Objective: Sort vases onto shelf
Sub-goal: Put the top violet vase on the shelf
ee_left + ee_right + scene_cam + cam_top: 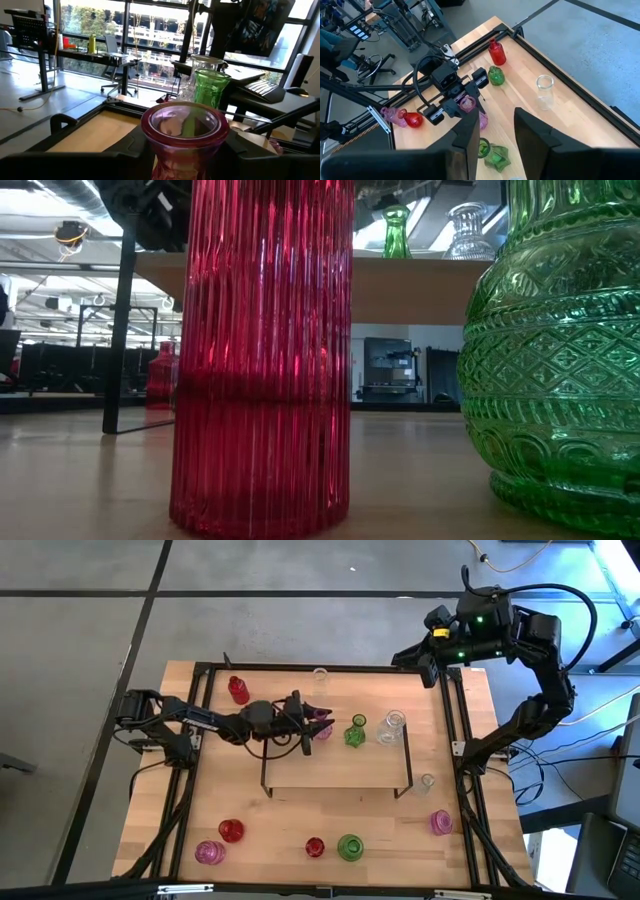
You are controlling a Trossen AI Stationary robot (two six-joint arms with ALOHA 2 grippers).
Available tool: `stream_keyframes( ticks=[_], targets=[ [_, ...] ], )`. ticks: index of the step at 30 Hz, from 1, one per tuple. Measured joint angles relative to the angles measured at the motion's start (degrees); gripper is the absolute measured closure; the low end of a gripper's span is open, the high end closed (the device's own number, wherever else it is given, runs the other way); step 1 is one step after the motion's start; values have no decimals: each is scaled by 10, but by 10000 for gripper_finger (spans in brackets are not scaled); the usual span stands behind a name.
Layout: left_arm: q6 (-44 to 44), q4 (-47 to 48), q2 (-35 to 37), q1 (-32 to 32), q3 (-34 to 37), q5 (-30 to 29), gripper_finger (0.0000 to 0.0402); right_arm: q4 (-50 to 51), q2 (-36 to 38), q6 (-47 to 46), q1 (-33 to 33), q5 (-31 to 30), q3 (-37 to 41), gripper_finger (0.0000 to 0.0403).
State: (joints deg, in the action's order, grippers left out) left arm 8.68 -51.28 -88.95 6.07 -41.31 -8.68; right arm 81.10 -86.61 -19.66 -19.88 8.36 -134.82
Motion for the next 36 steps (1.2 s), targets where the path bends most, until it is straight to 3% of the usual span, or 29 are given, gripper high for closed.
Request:
stream_keyframes(
  ticks=[10,25,36],
  targets=[
    [18,30,0,8,-1,39,277,0,0,0,0,0,0,292],
    [-3,29,0,13,-1,41,274,-2,0,0,0,0,0,292],
    [-3,28,0,13,-2,41,215,-4,0,0,0,0,0,292]
  ],
)
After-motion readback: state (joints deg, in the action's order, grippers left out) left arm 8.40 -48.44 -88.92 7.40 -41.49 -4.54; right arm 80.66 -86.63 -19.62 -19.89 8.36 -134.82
